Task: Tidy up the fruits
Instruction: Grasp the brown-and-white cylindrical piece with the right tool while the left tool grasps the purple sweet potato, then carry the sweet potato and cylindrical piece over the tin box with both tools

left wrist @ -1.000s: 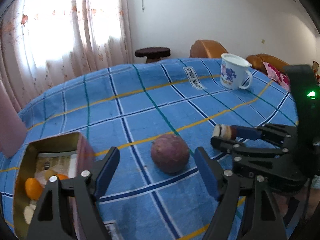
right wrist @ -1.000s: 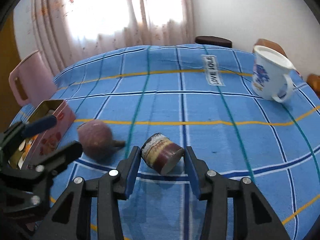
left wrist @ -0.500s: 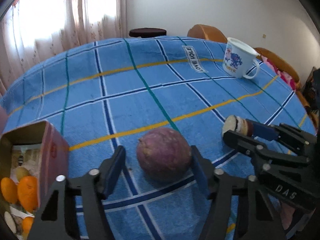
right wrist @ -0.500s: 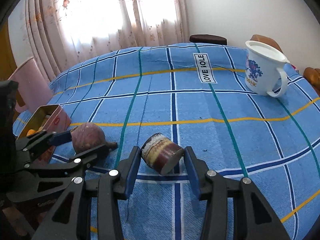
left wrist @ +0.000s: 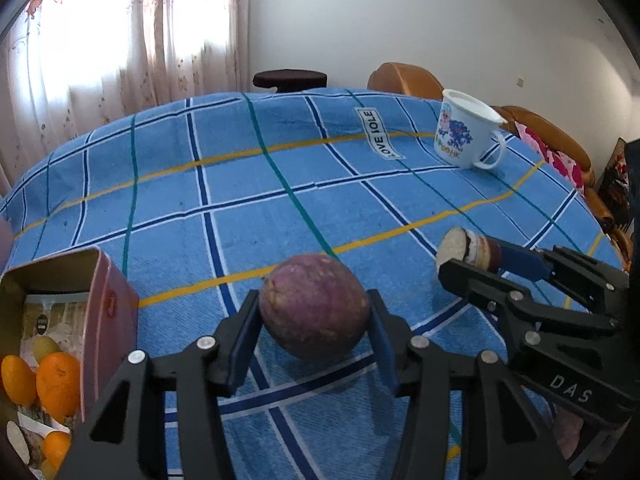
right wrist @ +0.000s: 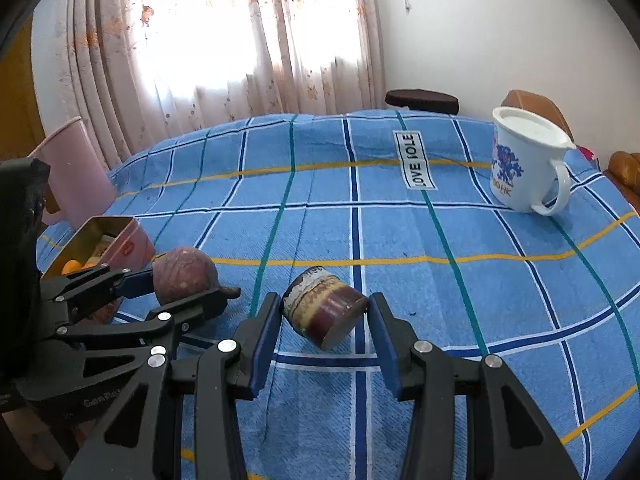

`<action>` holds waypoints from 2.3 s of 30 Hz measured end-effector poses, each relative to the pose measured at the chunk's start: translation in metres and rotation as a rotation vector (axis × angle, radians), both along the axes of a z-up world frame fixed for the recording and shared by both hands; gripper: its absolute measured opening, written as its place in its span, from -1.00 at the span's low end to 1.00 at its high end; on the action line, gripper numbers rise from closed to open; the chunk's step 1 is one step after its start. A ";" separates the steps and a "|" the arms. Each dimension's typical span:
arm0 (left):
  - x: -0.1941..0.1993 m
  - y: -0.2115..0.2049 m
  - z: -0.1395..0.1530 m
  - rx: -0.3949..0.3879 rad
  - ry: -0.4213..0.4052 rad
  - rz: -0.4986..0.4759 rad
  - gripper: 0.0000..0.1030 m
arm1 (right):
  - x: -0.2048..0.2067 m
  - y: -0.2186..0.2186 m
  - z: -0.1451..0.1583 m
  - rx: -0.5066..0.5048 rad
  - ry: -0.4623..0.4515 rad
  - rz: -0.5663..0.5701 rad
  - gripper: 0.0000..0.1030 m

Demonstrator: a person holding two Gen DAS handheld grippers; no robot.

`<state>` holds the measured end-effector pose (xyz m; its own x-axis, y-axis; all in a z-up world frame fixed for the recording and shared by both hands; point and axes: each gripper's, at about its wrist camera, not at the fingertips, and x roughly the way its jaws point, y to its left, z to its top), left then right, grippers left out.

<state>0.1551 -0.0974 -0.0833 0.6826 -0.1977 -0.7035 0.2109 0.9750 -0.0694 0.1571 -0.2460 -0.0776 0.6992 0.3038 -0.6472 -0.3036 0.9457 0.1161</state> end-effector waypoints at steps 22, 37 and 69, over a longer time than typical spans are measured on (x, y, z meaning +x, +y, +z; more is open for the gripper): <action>-0.023 0.009 0.019 -0.004 -0.163 0.078 0.02 | -0.019 -0.001 0.013 0.019 -0.114 0.017 -0.10; -0.040 0.007 0.029 0.003 -0.271 0.094 0.02 | -0.034 -0.002 0.021 0.023 -0.200 0.025 -0.10; -0.082 0.019 0.037 -0.002 -0.385 0.128 0.02 | -0.062 0.011 0.029 0.007 -0.301 0.057 -0.10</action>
<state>0.0732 -0.0780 -0.0463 0.9152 -0.0948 -0.3916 0.0983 0.9951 -0.0112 0.0950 -0.2352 -0.0482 0.8407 0.3520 -0.4115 -0.3783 0.9255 0.0190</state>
